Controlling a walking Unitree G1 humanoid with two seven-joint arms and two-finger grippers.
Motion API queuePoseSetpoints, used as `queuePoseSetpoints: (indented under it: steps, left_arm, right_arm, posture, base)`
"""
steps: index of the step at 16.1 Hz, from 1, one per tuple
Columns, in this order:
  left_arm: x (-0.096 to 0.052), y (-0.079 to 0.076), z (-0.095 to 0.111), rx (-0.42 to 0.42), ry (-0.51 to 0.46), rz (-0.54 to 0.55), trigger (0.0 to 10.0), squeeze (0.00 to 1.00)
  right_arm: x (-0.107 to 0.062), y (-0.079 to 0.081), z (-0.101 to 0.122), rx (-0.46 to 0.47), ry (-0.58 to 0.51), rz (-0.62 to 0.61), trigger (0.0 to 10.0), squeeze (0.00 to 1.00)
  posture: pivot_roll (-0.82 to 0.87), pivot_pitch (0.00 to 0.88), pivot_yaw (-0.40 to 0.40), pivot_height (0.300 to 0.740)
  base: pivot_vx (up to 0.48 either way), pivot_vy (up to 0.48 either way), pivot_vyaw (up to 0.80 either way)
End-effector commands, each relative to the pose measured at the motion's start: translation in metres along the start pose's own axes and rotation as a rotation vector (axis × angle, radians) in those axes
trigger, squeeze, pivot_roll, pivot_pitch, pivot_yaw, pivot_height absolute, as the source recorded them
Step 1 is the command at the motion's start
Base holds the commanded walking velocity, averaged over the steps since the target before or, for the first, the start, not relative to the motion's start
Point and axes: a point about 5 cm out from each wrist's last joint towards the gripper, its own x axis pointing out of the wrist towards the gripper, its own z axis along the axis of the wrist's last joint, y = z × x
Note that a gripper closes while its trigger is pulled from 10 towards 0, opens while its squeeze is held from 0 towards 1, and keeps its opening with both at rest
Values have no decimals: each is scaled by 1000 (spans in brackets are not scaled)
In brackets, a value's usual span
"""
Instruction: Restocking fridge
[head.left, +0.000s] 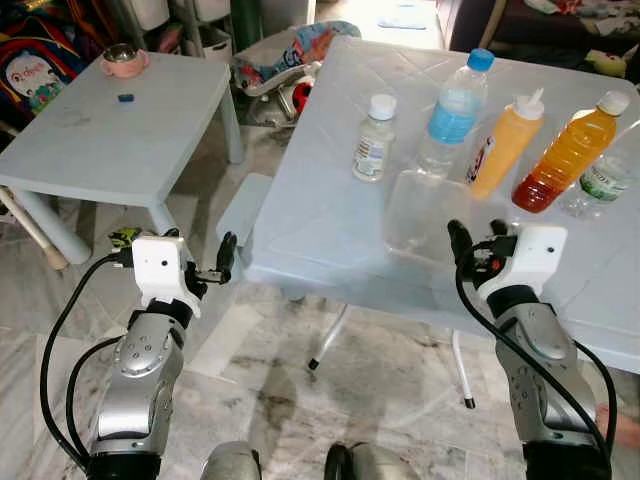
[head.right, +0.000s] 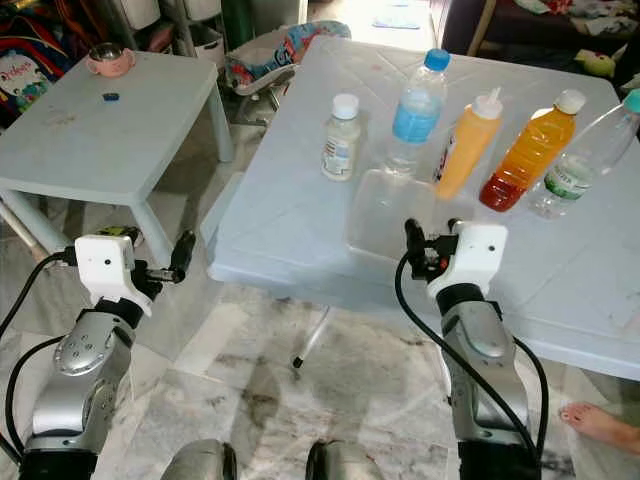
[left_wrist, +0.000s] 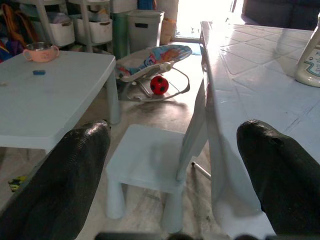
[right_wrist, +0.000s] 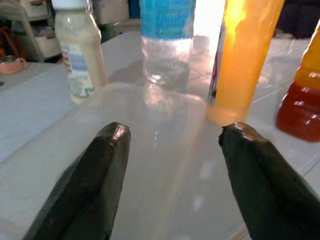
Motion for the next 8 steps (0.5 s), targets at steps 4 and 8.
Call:
queuePoseSetpoints:
  steps: [4,8]
  left_arm:
    - [3,-2,1,11,0,-16,10000,0]
    - [3,-4,1,12,-1,-29,10000,0]
  right_arm:
    - [-14,-4,7,58,-42,-167,10000,1000]
    - [-21,-6,-9,157,43,-207,10000,1000]
  posture:
    - [41,100,-19,740]
    - [38,100,-19,740]
  base:
    - [0,0,0]
    - [0,0,0]
